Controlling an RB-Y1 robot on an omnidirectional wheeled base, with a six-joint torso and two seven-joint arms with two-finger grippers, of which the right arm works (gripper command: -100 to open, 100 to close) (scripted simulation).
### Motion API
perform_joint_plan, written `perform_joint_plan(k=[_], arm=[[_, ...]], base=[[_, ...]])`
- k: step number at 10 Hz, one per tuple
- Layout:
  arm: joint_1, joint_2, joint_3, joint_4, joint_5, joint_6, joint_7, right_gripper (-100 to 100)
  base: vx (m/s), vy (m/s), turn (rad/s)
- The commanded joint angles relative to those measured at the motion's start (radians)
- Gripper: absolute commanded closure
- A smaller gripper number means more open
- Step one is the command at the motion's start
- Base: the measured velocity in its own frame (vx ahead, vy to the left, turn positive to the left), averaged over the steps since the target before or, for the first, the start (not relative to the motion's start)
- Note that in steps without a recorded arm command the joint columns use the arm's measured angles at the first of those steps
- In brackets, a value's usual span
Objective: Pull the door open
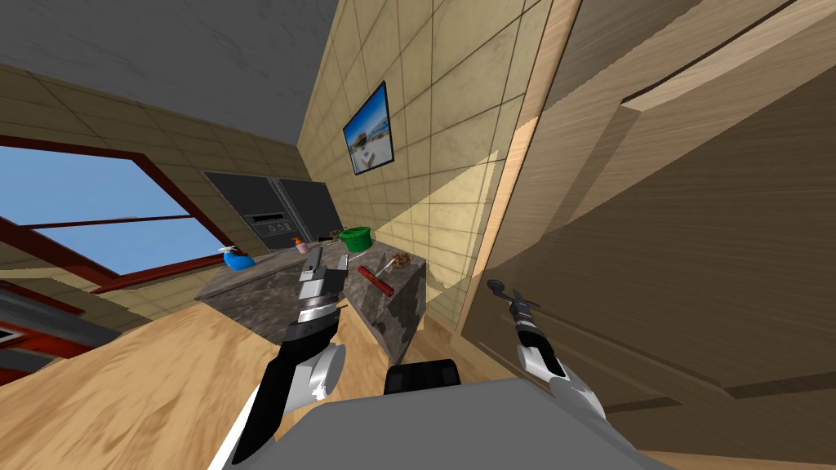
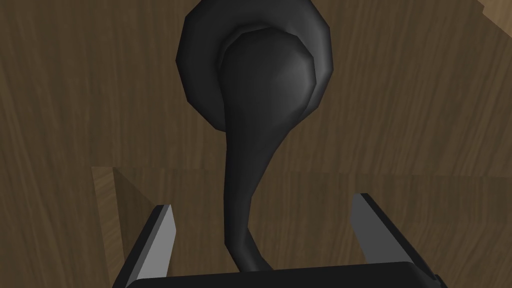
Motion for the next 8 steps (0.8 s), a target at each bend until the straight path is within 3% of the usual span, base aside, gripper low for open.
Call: perform_joint_plan(k=[1,8], arm=[[0.0,0.0,0.0,0.0,0.0,0.0,0.0,-100],[-0.006,0.003,-0.003,0.002,-0.001,0.003,0.006,-100]], base=[[0.0,0.0,0.0],[0.0,0.0,0.0]])
